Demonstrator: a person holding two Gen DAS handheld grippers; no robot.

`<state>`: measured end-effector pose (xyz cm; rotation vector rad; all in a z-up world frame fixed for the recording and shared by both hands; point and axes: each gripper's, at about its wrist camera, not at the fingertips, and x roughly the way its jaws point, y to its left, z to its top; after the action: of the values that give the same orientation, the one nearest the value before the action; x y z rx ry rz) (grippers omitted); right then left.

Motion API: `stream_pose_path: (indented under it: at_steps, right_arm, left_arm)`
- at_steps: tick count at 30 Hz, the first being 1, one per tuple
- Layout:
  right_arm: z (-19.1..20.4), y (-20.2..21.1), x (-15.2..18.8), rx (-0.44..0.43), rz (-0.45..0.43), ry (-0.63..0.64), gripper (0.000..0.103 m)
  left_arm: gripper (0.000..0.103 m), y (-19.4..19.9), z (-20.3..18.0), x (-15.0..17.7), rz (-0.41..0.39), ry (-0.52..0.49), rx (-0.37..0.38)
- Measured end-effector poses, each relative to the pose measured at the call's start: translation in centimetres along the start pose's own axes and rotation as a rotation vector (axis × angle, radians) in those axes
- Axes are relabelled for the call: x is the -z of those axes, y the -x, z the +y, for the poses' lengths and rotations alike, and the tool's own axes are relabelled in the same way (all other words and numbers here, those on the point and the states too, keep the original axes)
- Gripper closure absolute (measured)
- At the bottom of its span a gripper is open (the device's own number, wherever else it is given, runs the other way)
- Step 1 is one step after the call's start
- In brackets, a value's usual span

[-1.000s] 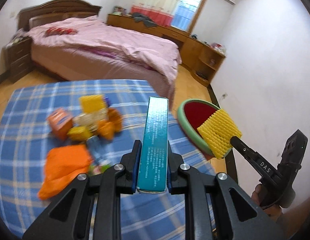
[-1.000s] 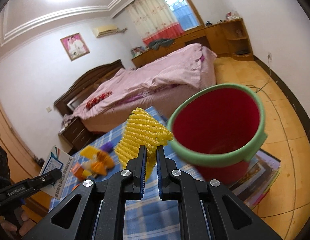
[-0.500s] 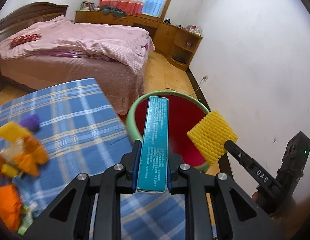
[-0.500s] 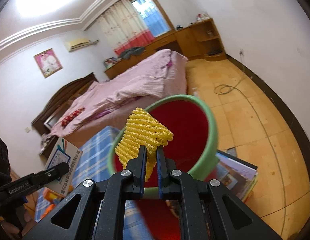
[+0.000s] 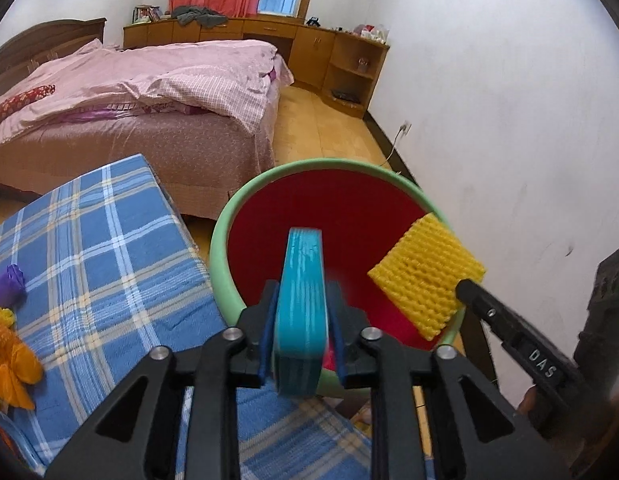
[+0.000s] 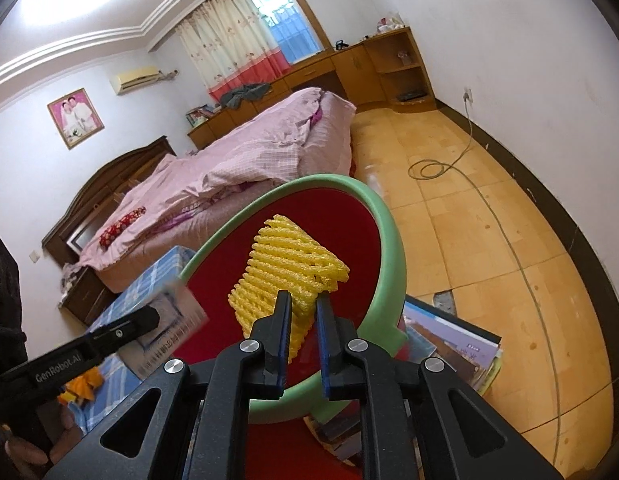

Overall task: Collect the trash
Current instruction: 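Open both grippers to drop the teal box and foam net into the bucket, then move both open grippers back over the trash on the table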

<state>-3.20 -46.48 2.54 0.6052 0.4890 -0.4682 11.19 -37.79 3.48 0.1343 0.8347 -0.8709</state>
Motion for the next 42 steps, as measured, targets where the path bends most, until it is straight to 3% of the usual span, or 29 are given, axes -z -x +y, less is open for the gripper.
stream_pose_path:
  at_steps: [2, 6, 17, 21, 32, 42]
  right_arm:
    - [-0.1, -0.2, 0.0, 0.025, -0.007, 0.006, 0.088]
    - [-0.5, -0.6, 0.0, 0.028, -0.002, 0.002, 0.076]
    - [-1.1, 0.9, 0.1, 0.027, -0.005, -0.035, 0.072]
    - [-0.9, 2.1, 0.3, 0.007, -0.018, -0.037, 0.053]
    - [0.4, 4.6, 1.8, -0.035, 0.028, -0.045, 0.047]
    - [3.7, 6.2, 3.7, -0.105, 0.099, -0.008, 0.047]
  left_arm:
    - [0.064, -0.3, 0.2, 0.0, 0.002, 0.013, 0.003]
    - [0.064, -0.5, 0.7, 0.2, 0.004, 0.036, 0.010]
    - [0.063, 1.8, 0.4, 0.4, -0.020, 0.056, 0.007]
    - [0.063, 3.3, 0.1, 0.8, -0.029, 0.062, -0.001]
    - [0.062, 9.0, 1.1, 2.9, -0.069, 0.085, -0.055]
    - [0.059, 14.6, 4.4, 6.4, -0.099, 0.151, -0.130]
